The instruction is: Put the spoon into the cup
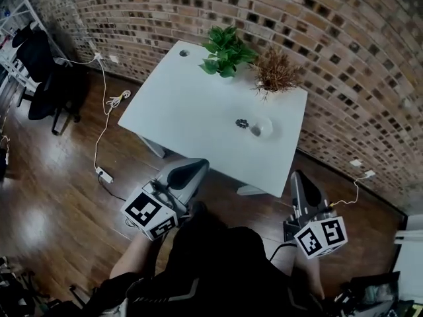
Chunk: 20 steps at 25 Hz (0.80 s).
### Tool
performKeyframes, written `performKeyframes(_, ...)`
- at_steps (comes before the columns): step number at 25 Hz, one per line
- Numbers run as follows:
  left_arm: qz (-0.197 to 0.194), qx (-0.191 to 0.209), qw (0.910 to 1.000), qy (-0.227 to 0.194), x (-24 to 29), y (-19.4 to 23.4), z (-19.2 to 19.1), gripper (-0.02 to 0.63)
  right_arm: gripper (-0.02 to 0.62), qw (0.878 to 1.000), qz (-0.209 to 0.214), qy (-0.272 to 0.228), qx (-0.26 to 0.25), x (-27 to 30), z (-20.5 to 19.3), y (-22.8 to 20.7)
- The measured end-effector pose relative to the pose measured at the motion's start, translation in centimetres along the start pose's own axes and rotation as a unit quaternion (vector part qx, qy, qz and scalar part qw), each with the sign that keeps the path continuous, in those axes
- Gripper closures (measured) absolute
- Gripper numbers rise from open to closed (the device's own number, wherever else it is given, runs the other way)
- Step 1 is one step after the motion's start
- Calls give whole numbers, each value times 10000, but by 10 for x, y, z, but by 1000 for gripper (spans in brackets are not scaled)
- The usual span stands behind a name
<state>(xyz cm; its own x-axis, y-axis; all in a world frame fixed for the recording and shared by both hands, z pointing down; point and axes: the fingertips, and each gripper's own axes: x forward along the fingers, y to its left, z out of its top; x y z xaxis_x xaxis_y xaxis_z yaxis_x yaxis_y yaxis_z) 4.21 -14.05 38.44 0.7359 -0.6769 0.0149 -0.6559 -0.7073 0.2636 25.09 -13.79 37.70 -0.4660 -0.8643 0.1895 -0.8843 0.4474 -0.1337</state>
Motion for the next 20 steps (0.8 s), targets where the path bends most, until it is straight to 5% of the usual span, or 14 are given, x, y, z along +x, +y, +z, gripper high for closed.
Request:
performKeyframes(6, 496, -131, 9987, 10, -28, -39, 1, 603, 589, 9993, 376, -75, 23, -37, -9, 25)
performKeyframes(10, 978, 182, 9950, 103, -56, -64, -4, 603, 589, 9968, 791, -89, 15, -64, -28, 39)
performKeyframes(16, 1368, 164, 9898, 375, -93, -81, -7, 603, 589, 9953, 903, -74, 347, -78, -42, 48)
performKeyframes(20, 1348, 515, 9870, 712, -102, -94, -10, 603, 589, 9951, 841, -288, 429, -90, -31, 57)
